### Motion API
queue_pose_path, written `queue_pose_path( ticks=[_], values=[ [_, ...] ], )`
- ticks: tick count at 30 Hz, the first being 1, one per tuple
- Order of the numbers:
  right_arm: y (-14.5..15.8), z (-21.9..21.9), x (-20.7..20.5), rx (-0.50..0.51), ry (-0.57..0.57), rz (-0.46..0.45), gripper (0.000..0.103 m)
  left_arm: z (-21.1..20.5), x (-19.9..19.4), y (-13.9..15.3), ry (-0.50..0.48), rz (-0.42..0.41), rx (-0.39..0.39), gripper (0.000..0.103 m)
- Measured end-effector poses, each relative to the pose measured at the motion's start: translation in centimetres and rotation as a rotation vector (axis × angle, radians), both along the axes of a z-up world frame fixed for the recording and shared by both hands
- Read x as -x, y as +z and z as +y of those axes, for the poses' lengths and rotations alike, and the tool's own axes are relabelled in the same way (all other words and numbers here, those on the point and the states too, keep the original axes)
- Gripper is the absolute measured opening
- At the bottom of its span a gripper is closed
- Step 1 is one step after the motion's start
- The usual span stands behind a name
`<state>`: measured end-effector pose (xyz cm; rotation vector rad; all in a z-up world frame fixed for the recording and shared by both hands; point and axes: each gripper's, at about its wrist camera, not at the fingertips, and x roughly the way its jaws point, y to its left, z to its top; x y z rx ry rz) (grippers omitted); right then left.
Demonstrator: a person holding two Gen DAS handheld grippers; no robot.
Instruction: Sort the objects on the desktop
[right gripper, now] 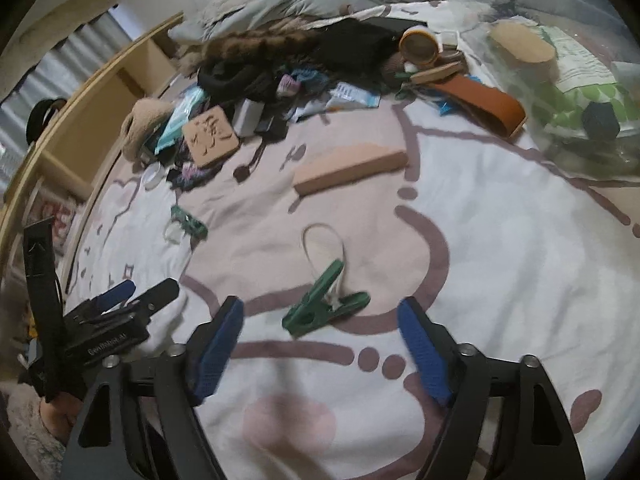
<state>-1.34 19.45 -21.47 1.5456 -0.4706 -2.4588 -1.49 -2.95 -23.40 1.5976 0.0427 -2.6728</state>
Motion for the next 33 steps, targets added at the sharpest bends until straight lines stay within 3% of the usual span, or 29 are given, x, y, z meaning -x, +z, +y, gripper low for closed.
queue_pose_path(
  ticks=[5,10,14,23,25,33],
  values=[
    [-1.2,-0.2,-1.1,-0.032,0.002,-0.031,0.088,0.2,-0.1,0.2,-0.026,0.017,0.009,0.103],
    [-1.8,-1.7,-2.3,-0.165,0.053,-0.024,0.089,-0.5,0.6,1.1,0.008,0.047,-0.024,0.103],
    [-2.2,-2.7,-3.2,-0.229,0.094,-0.037,0.095,-1.1,1.5,1.7,0.042,0.07,-0.036,0.103],
    [-2.5,-2.8,-4.4,-0.246,0.109,-0.055,0.097,-0.9,5.0,2.7,0.079,0.121,-0.018,0.103],
    [-2.5,-3.1,-4.2,-0.236,0.114,-0.063,0.102,-1.5,6.0,2.8,0.106,0.14,-0.026,0.103],
    [-2.2,-3.2,-4.1,-0.212,0.088,-0.056,0.103,-2.3,7.8,0.3,0.127,0.067,-0.002,0.103]
  ],
)
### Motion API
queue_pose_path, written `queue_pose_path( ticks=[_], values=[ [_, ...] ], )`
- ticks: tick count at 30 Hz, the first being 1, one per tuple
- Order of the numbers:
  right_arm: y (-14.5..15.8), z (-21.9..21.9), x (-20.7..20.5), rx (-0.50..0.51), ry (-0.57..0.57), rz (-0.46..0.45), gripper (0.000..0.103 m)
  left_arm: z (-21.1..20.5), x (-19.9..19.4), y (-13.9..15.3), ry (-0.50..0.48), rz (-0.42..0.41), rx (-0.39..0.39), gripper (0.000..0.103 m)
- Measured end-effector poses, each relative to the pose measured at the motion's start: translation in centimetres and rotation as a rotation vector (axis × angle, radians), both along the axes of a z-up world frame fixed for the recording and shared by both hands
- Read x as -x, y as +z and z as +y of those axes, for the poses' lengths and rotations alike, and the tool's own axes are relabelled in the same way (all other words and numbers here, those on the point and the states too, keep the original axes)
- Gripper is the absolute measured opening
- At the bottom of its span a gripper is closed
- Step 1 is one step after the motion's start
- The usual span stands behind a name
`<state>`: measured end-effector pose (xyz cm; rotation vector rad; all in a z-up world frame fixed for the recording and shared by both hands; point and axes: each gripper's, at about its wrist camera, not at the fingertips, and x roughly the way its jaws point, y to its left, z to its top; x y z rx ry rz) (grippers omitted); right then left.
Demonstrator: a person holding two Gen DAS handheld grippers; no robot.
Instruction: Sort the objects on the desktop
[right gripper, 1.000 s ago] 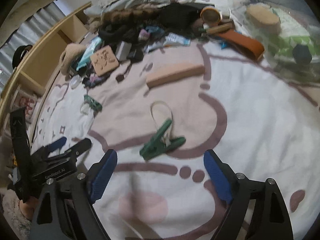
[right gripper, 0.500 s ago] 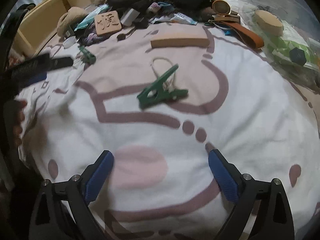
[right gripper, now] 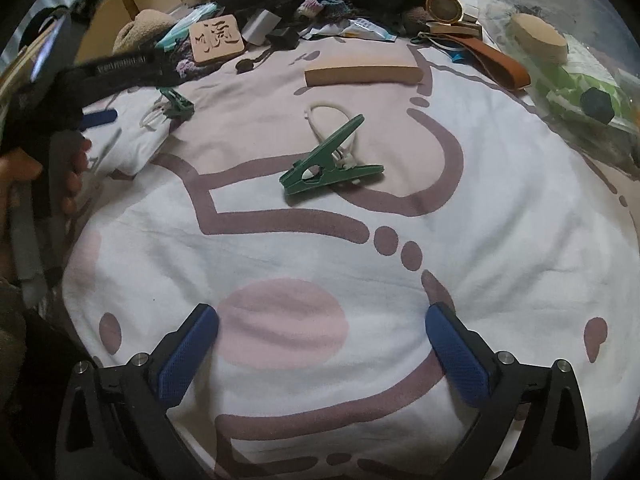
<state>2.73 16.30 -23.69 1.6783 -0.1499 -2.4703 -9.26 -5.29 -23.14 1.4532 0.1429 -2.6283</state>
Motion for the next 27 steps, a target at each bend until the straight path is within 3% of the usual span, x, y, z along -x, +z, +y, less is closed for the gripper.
queue_pose_path(
  ticks=[4,16,23,27],
  values=[
    [0.0,0.4,0.0,0.029,-0.022,0.016,0.103,0.6,-0.5,-1.7,-0.02,-0.079,0.075,0.103],
    [0.2,1.6,0.7,0.127,-0.076,-0.016,0.103,0.0,-4.0,-1.0,-0.04,-0.097,0.056,0.103],
    [-0.1,0.7,0.4,0.064,-0.024,0.007,0.103,-1.3,-5.5,2.8,-0.019,-0.012,-0.069,0.103],
    [0.0,2.0,0.6,0.136,-0.062,-0.005,0.103,-1.3,-6.3,4.3,-0.053,0.033,-0.169,0.103]
  ],
)
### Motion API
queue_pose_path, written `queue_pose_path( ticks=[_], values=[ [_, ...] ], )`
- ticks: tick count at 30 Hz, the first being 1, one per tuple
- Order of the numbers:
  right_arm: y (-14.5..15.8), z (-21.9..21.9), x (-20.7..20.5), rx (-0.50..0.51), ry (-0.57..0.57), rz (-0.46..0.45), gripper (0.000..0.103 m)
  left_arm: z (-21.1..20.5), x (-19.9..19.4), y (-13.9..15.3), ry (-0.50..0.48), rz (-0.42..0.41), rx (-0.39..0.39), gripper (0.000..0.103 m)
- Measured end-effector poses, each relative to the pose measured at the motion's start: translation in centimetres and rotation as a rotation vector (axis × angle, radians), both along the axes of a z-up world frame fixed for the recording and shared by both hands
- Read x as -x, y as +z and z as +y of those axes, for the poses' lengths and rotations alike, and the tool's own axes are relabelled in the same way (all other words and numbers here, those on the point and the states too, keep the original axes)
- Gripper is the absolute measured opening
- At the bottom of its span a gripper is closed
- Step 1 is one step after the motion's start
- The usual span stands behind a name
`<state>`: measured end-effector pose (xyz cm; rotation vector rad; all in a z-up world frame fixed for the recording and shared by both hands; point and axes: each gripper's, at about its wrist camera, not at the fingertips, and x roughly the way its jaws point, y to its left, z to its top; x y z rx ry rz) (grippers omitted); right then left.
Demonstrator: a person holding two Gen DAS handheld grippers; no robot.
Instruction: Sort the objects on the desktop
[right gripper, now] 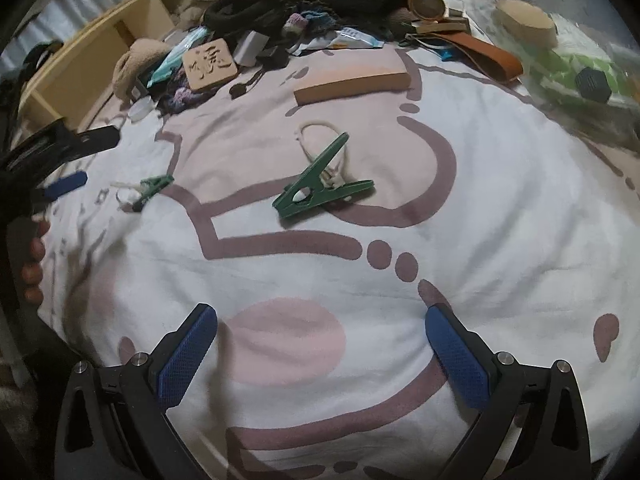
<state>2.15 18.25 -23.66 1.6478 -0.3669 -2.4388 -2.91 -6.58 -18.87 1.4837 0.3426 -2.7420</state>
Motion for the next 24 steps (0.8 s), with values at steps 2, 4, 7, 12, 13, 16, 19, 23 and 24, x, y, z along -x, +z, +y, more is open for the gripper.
queue_pose_path(
  ticks=[2,4,7,12,13,16,19,23,24],
  values=[
    [0.0,1.2,0.2,0.082,-0.049,-0.013,0.103,0.8,-0.6,-0.2,-0.025,0.011,-0.013,0.103],
    [-0.2,2.5,0.3,0.175,-0.103,-0.023,0.103,1.8,-1.2,-0.3,-0.051,0.012,-0.023,0.103],
    [-0.3,3.3,0.4,0.25,-0.134,-0.031,0.103,3.5,-2.1,-1.0,-0.094,0.0,-0.041,0.103],
    [-0.1,2.6,0.3,0.221,-0.115,-0.022,0.103,5.0,-2.9,-2.5,-0.152,-0.059,-0.107,0.103],
    [-0.1,2.6,0.3,0.213,-0.113,-0.021,0.103,5.0,-2.9,-2.7,-0.16,-0.071,-0.135,0.103],
    [0.1,2.3,0.5,0.189,-0.108,-0.023,0.103,4.9,-2.4,-3.2,-0.189,-0.11,-0.24,0.103],
    [0.2,1.9,0.4,0.149,-0.09,-0.014,0.103,4.4,-1.7,-3.3,-0.16,-0.095,-0.272,0.103],
    [2.0,0.4,0.0,-0.054,-0.018,0.119,0.103,3.5,-0.3,-3.9,-0.117,-0.104,-0.257,0.103],
    [2.5,0.1,0.0,-0.1,0.003,0.159,0.103,3.4,-0.1,-4.0,-0.109,-0.108,-0.253,0.103]
  ],
)
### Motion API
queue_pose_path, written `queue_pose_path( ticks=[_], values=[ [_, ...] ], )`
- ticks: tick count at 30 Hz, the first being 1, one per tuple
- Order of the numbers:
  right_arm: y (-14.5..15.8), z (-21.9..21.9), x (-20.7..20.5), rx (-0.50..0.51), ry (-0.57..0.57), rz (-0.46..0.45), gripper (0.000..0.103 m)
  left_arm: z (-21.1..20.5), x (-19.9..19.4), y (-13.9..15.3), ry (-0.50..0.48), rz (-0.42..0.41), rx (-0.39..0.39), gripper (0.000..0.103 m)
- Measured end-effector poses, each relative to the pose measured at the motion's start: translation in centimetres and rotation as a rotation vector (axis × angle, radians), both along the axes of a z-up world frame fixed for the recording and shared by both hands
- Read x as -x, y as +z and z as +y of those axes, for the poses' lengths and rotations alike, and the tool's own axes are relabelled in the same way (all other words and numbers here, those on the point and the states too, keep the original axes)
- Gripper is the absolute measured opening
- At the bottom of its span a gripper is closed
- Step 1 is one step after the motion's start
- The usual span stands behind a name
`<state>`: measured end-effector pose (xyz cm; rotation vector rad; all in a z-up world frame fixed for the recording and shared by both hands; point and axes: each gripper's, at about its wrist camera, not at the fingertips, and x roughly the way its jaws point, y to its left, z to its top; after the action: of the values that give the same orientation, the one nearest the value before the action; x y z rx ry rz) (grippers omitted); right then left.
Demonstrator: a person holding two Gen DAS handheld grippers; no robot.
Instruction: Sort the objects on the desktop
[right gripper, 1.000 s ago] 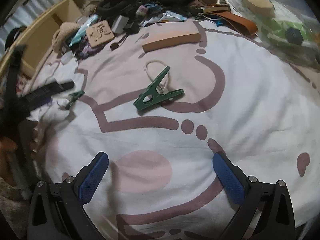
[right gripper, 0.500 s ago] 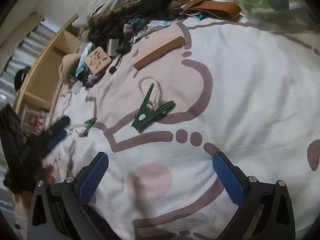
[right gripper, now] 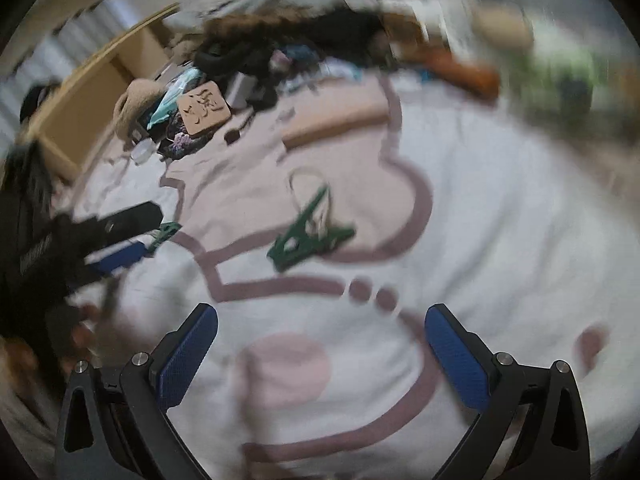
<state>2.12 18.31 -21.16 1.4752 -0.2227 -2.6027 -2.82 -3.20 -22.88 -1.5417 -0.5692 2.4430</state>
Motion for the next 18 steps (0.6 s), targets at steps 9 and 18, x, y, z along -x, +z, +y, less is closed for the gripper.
queue_pose_path(
  ticks=[9,18],
  values=[
    [0.3,1.0,1.3,0.047,0.05,0.062,0.08,0.1,-1.0,0.3,-0.033,-0.021,0.0,0.103],
    [0.4,1.8,2.4,0.2,0.059,0.058,0.077,2.5,-2.1,0.5,-0.172,-0.038,-0.025,0.103]
  ],
)
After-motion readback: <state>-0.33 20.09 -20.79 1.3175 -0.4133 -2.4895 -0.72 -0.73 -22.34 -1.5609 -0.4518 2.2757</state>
